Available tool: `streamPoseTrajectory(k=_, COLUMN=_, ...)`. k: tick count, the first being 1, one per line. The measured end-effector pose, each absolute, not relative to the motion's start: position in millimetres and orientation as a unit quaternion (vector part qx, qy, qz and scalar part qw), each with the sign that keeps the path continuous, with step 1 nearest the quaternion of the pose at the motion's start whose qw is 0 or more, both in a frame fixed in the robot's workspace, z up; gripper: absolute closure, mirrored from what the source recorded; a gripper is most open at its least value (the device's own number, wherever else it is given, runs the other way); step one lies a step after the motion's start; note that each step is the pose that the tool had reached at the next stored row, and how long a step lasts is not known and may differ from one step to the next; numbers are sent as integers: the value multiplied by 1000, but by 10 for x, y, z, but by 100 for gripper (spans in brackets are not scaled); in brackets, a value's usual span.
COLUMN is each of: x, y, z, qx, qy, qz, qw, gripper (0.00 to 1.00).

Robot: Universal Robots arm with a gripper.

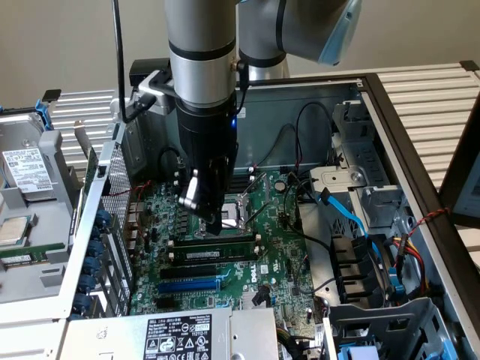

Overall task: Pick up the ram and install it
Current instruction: 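Press down the ram until it locks into place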

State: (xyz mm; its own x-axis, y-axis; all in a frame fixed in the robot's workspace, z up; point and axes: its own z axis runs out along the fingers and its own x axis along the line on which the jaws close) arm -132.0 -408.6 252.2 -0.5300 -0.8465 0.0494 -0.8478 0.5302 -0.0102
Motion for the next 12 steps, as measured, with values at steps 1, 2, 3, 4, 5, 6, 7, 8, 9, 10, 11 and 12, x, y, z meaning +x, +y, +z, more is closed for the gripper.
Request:
streamPoseTrajectory(k=1, x=-1320, y=-4086, z=2522, qx=477, qy=-879, qz=16, qw=19, gripper=90)
streamPoseTrajectory(k=2, x=-1320, y=-4086, z=2522, qx=470, qy=-882, qz=16, qw=19, gripper=90)
streamPoseTrajectory(k=3, x=-1320, y=-4086, z=2522, qx=463, qy=-886, qz=16, qw=20, gripper=90)
streamPoseTrajectory(k=4, x=-1320, y=-4086, z=2522, qx=457, qy=-889, qz=16, qw=20, gripper=90)
streamPoseTrajectory(k=5, x=-1320, y=-4086, z=2522, qx=450, qy=-893, qz=16, qw=20, gripper=90)
streamPoseTrajectory(k=6, x=-1320, y=-4086, z=2522, qx=443, qy=-896, qz=16, qw=20, gripper=90)
streamPoseTrajectory(k=7, x=-1320, y=-4086, z=2522, qx=436, qy=-900, qz=15, qw=20, gripper=90)
streamPoseTrajectory(k=8, x=-1320, y=-4086, z=2522, qx=429, qy=-903, qz=15, qw=20, gripper=90)
streamPoseTrajectory(k=9, x=-1320, y=-4086, z=2522, qx=422, qy=-906, qz=15, qw=20, gripper=90)
streamPoseTrajectory(k=10, x=-1320, y=-4086, z=2522, qx=415, qy=-910, qz=15, qw=20, gripper=90)
streamPoseTrajectory(k=11, x=-1320, y=-4086, z=2522, qx=408, qy=-913, qz=15, qw=20, gripper=90)
streamPoseTrajectory(k=12, x=-1320, y=-4086, z=2522, qx=401, qy=-916, qz=15, qw=21, gripper=90)
